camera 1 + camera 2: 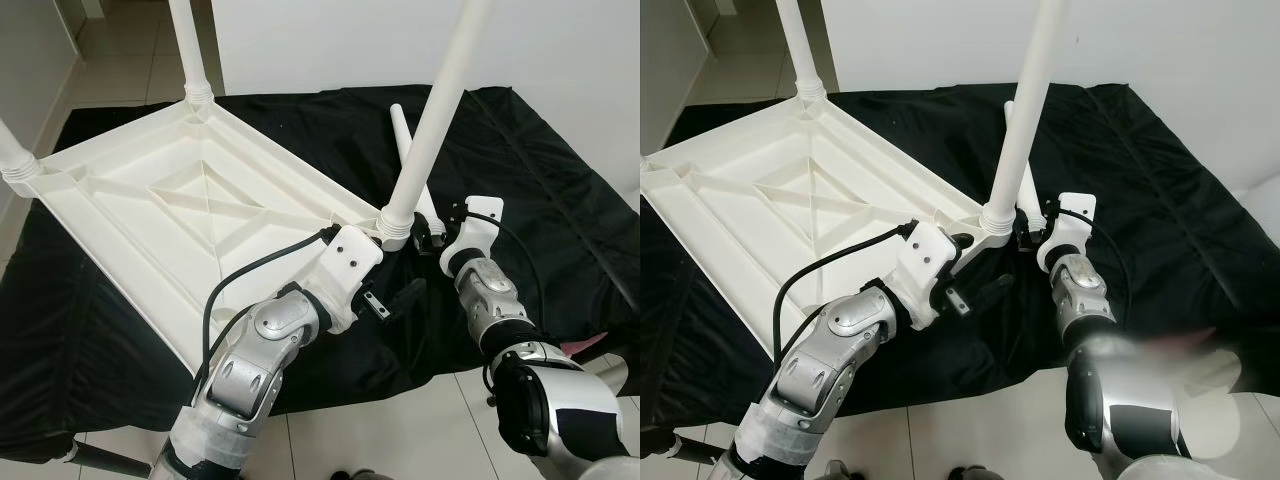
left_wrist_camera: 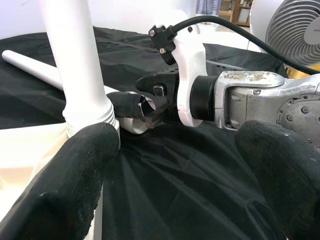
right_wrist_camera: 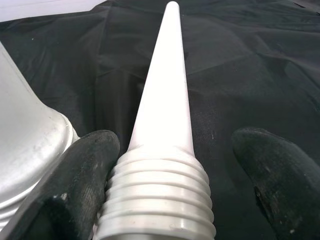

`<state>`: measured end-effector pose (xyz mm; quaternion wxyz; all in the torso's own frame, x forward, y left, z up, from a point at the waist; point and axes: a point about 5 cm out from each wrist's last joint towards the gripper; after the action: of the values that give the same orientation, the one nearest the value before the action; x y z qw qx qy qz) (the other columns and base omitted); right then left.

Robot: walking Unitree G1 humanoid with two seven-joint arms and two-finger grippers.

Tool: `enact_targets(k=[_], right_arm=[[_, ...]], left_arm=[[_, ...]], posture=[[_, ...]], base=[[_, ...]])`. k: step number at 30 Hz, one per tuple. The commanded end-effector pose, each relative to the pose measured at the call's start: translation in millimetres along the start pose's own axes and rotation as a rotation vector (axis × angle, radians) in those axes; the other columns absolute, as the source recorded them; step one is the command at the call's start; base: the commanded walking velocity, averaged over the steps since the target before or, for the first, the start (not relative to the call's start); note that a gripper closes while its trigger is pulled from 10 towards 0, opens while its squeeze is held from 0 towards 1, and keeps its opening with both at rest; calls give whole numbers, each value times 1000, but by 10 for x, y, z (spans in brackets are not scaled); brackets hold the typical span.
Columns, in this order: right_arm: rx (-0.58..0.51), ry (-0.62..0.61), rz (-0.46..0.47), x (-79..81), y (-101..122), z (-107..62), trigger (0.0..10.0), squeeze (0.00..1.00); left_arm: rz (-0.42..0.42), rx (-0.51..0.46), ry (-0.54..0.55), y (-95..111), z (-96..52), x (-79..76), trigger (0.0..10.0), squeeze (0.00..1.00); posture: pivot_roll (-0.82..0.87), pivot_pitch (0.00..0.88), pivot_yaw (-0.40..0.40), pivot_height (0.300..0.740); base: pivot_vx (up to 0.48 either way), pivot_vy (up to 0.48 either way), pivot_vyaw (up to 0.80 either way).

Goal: Building children table

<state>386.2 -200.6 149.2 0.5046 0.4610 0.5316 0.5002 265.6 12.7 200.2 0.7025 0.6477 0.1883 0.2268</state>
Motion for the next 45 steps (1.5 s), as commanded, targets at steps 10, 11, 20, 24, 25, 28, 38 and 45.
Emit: enact_targets(k=[10, 11, 20, 24, 25, 28, 38, 45], right_arm=[[135, 93, -48, 3, -229, -66, 10000, 0], [142, 106, -52, 4, -221, -59, 10000, 0], [202, 178, -102, 8, -338, -119, 10000, 0], [197, 166, -110, -26, -352, -137, 10000, 0], [197, 166, -110, -26, -352, -137, 10000, 0], [196, 158, -109, -40, -359, -144, 10000, 0], [109, 152, -145, 22, -257, -102, 3451, 0], [94, 128, -113, 104, -290, -106, 0, 0]], left_arm=[[-9, 3, 93, 8, -28, 35, 10000, 0], [-9, 4, 95, 14, -34, 31, 10000, 0], [-12, 11, 122, 31, -72, 20, 10000, 0], [-15, 10, 127, 41, -83, 16, 10000, 0], [-15, 10, 127, 41, -83, 16, 10000, 0], [-16, 11, 131, 42, -93, 18, 10000, 0], [-7, 19, 125, 51, -68, 32, 10000, 0], [3, 16, 120, 56, -46, 46, 10000, 0]], posture=[[99, 209, -34, 740], [111, 217, -38, 740], [132, 233, -49, 740], [138, 236, -50, 740], [138, 236, -50, 740], [138, 235, -48, 740], [134, 213, -37, 740], [126, 187, -37, 740]], base=[[0, 0, 0], [0, 0, 0], [0, 0, 0], [0, 0, 0], [0, 0, 0], [0, 0, 0], [0, 0, 0], [0, 0, 0]])
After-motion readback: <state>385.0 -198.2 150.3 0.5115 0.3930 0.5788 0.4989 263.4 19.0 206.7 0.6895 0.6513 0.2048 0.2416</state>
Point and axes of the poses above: a point about 5 cm out from each wrist's last joint towards the gripper, its own z axis pointing out of the wrist towards the gripper, its own y axis along the axis of the wrist's last joint, x = y × z, and after that the axes turned 8 degrees about -z, right-handed
